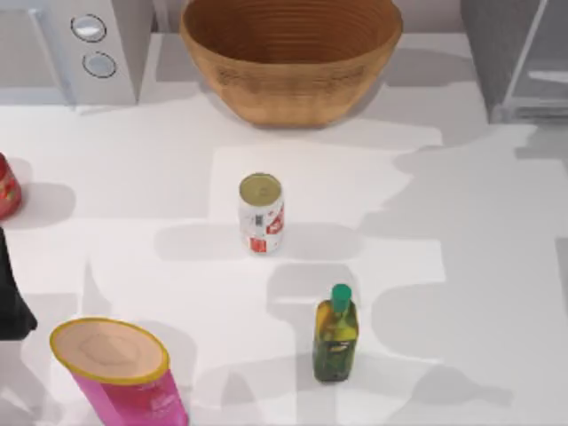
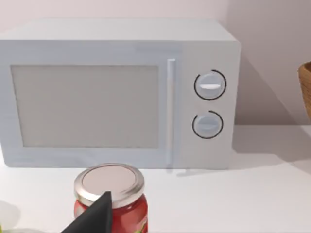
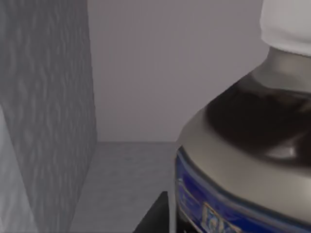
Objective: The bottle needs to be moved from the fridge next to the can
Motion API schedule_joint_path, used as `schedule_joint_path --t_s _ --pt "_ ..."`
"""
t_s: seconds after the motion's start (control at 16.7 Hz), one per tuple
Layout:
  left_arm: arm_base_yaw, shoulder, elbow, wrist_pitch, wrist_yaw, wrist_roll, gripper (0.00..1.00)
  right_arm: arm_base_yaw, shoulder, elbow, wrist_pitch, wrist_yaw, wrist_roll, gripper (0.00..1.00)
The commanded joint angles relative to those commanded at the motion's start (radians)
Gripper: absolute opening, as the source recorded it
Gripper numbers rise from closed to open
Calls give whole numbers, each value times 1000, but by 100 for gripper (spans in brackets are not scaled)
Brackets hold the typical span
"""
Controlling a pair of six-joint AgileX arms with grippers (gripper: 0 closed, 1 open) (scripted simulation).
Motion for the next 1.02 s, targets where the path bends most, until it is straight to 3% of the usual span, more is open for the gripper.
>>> schedule_joint_path --t_s 0.6,0.78,1.02 --pt "0 0 0 0 0 0 100 753 156 -75 216 758 2 0" --pt "0 0 0 0 0 0 100 865 160 -95 245 871 2 0" --pt "0 0 0 0 0 0 100 887 159 -100 250 893 1 0"
